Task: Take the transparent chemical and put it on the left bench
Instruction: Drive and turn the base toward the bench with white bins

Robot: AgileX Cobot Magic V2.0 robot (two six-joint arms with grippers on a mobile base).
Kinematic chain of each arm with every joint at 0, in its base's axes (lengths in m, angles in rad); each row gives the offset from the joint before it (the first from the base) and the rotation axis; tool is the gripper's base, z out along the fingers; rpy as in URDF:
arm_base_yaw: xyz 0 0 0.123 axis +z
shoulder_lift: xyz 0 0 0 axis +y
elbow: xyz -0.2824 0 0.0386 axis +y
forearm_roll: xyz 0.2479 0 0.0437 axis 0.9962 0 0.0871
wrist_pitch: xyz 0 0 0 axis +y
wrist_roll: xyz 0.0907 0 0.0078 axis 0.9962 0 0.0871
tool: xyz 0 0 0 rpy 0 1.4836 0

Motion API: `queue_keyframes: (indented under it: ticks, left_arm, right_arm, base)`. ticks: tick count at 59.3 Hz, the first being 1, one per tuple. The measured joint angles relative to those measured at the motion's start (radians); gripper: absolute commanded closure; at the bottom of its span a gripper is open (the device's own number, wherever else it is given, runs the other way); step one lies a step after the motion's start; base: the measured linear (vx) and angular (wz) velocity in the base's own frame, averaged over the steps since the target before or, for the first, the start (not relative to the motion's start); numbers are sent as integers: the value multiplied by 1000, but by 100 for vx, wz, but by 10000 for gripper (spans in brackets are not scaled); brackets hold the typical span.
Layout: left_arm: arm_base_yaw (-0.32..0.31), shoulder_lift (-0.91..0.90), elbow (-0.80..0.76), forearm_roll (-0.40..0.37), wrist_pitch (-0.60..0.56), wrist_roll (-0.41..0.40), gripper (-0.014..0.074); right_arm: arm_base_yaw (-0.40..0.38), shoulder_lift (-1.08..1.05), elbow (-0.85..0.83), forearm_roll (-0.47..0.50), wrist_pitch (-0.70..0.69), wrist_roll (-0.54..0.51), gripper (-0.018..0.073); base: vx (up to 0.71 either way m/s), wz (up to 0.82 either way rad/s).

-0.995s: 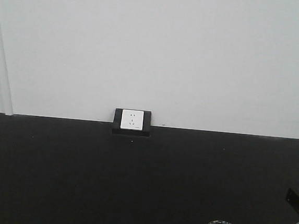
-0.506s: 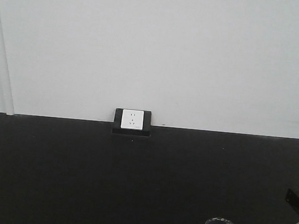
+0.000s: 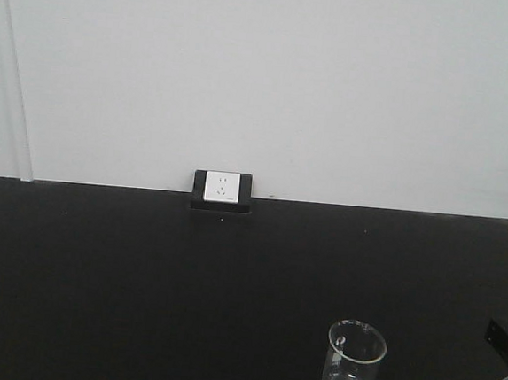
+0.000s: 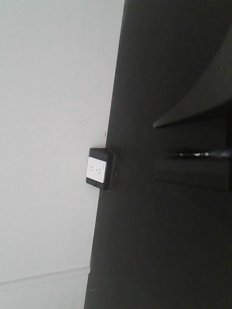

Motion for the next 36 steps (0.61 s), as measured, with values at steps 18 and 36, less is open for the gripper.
queue_keyframes:
  ticks: [18, 36]
  left_arm:
    - [0, 0, 0, 0, 0, 0, 600]
    - [0, 0, 0, 0, 0, 0, 600]
  right_arm:
    - [0, 0, 0, 0, 0, 0, 562]
    - [0, -1, 0, 0, 0, 1, 562]
  base:
    - [-31, 2]
    - [-34, 29]
